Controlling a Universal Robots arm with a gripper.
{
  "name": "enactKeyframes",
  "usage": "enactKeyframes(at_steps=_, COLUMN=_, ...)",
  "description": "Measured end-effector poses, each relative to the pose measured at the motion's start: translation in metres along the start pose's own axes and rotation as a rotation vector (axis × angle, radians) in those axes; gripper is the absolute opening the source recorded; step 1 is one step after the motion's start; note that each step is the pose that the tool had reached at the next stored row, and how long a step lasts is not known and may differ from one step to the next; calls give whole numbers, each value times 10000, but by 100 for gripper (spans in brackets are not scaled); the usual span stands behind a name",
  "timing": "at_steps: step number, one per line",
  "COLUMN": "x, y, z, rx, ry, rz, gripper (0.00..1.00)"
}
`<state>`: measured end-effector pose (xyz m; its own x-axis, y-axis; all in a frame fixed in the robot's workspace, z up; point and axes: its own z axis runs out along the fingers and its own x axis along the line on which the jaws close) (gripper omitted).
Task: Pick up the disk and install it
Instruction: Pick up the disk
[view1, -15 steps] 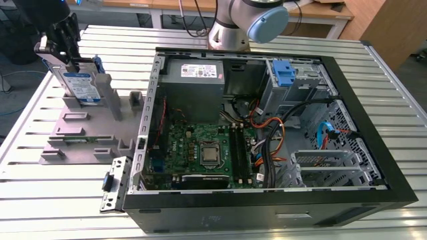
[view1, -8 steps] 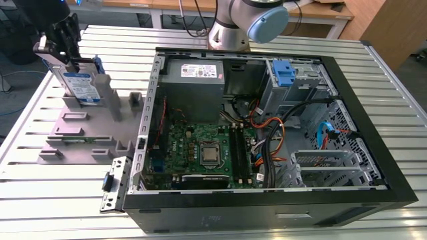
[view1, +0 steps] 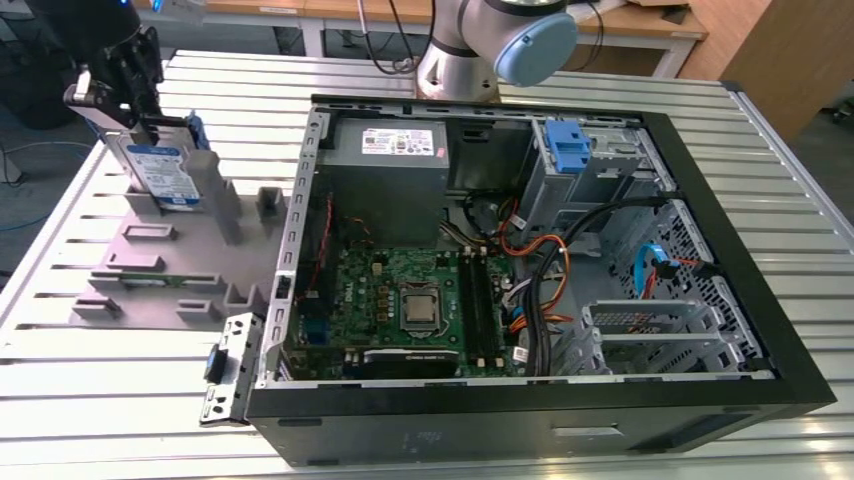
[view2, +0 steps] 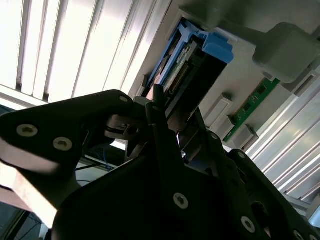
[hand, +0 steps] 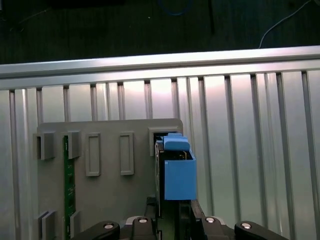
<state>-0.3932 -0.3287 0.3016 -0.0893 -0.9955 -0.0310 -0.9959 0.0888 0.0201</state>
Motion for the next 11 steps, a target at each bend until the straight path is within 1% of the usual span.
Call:
enactKeyframes(at_steps=5, x=0, y=0, z=0, rx=1, ry=-1, rz=35, gripper=35)
enactKeyframes(at_steps=8, x=0, y=1, z=-16, rx=5, ry=-3, rz=36, gripper=35)
enactKeyframes(at_steps=11, x=-1, y=0, z=-17, rx=2, ry=-2, rz=32, gripper=35)
